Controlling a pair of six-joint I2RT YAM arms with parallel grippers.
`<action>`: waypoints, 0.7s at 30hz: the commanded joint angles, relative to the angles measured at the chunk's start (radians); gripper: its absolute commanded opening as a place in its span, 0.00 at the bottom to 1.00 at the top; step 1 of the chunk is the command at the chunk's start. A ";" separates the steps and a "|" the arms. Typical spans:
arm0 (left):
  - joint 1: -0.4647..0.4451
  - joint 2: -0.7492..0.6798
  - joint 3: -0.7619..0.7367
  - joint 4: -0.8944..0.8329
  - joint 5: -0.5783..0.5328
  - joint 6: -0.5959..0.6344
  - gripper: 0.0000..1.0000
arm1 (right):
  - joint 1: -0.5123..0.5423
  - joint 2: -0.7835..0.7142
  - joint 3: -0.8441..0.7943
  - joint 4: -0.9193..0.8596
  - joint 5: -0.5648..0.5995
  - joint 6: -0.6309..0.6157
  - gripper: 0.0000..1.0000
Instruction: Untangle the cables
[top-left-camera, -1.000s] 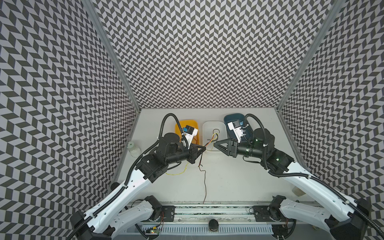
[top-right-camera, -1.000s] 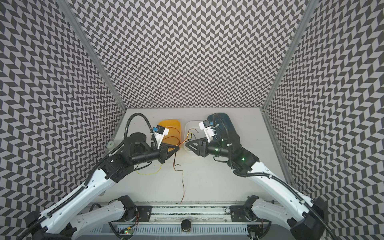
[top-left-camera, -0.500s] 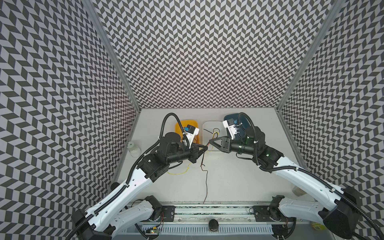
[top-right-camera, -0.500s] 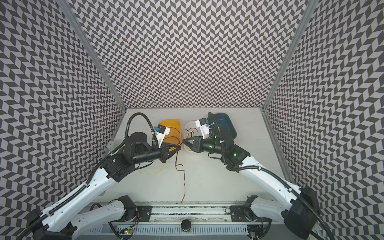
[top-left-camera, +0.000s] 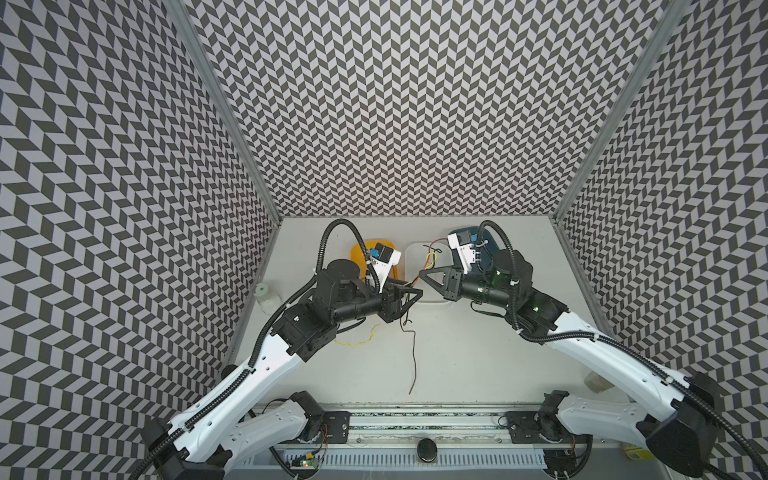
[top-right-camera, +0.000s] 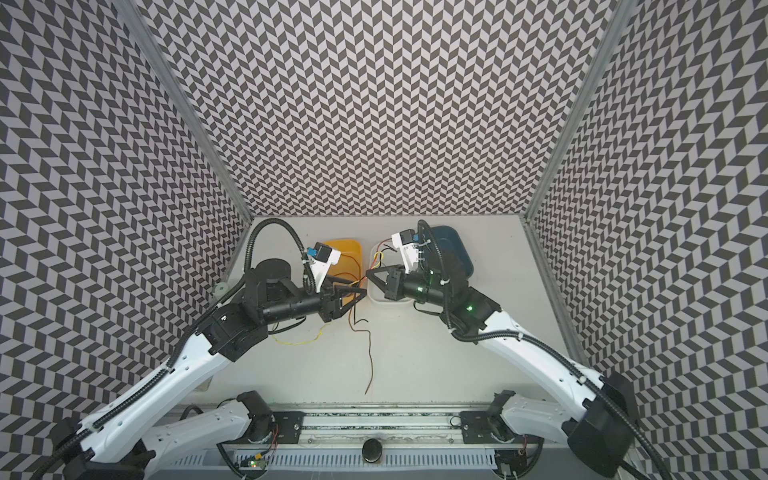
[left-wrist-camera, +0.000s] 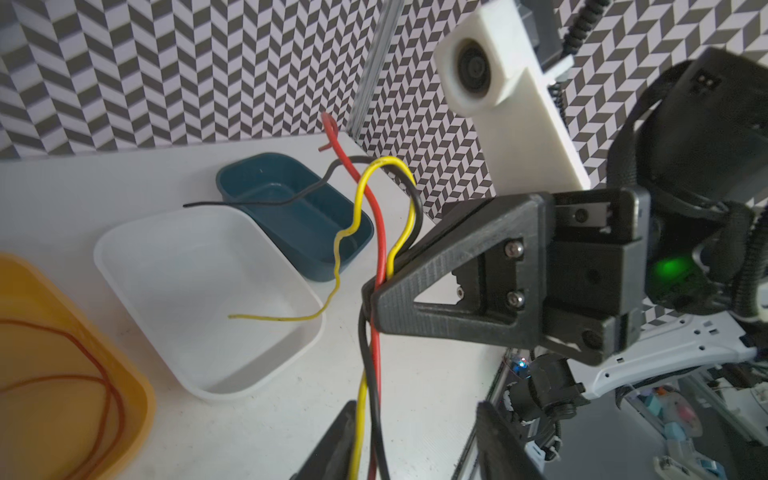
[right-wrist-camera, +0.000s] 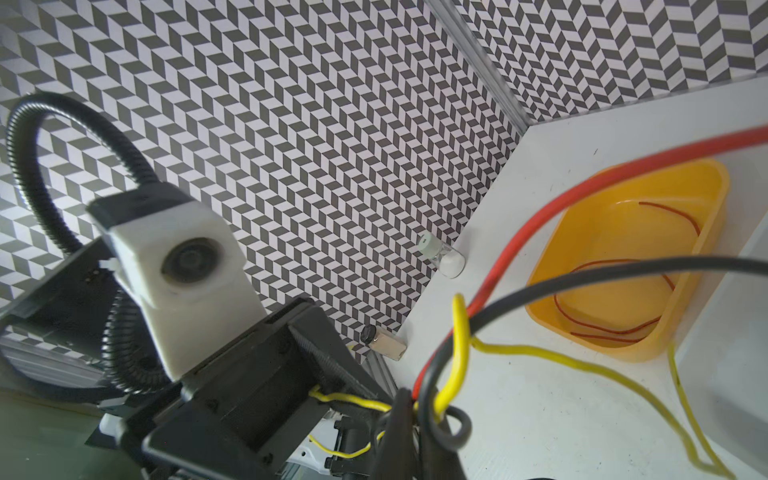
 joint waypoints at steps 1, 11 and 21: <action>0.000 -0.034 0.047 -0.042 -0.030 0.033 0.53 | -0.014 -0.041 0.053 -0.020 0.068 -0.105 0.00; 0.028 -0.054 0.127 -0.127 -0.195 0.034 0.44 | -0.036 -0.057 0.113 -0.170 -0.039 -0.230 0.00; 0.046 -0.032 0.110 -0.077 0.005 -0.050 0.46 | -0.042 -0.075 0.091 -0.196 -0.057 -0.265 0.00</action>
